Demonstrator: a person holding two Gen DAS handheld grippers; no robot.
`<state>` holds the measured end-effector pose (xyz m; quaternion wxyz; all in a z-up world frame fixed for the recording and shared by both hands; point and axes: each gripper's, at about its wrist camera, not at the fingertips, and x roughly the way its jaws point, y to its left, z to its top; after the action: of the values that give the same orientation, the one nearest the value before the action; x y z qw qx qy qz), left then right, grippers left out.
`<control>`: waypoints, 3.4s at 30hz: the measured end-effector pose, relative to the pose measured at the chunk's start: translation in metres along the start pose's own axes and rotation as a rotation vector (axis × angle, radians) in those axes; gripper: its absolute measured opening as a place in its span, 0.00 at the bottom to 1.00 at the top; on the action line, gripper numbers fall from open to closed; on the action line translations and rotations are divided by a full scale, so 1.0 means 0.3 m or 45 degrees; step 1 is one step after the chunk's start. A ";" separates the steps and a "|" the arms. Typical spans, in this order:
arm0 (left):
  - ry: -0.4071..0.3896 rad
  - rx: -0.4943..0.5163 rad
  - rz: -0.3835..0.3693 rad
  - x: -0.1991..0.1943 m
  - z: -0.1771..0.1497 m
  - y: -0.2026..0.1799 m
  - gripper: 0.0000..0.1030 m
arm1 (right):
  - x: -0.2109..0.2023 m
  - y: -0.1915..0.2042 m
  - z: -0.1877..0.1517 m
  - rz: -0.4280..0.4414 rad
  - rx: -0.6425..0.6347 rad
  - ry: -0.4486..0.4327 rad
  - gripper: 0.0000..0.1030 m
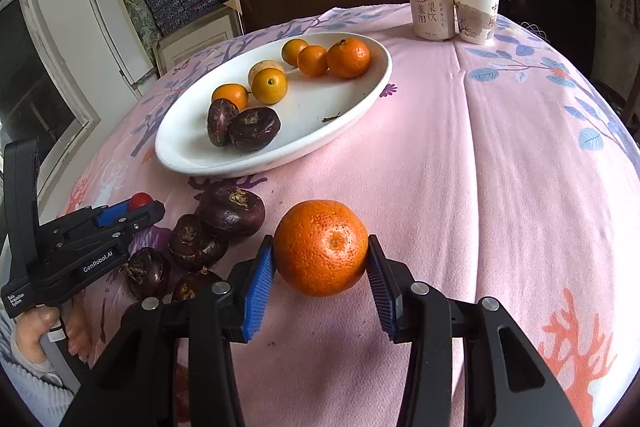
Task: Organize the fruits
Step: 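Carry tomato and mandarin over the plate and open both tools to release, then grasp a dark brown fruit with the right tool while the left grasps another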
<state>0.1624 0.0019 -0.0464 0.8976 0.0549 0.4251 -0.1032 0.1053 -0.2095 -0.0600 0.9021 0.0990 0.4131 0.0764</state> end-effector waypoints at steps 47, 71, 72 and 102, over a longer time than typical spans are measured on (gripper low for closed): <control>-0.256 -0.238 0.148 -0.167 0.027 0.132 0.94 | 0.032 0.039 0.078 0.351 0.113 0.048 0.55; -0.228 -0.033 0.162 -0.155 0.013 0.018 0.95 | 0.091 0.046 0.078 0.367 0.207 0.096 0.40; -0.223 -0.011 0.156 -0.160 -0.003 0.006 0.95 | 0.067 0.026 0.080 0.347 0.209 0.066 0.40; -0.072 -0.058 0.203 -0.117 -0.086 0.090 0.96 | -0.035 -0.089 0.069 0.354 0.318 -0.032 0.41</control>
<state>0.1275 0.0377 -0.0354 0.9156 0.0650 0.3961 -0.0232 0.1158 -0.2400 -0.0456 0.8686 0.2674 0.3904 0.1472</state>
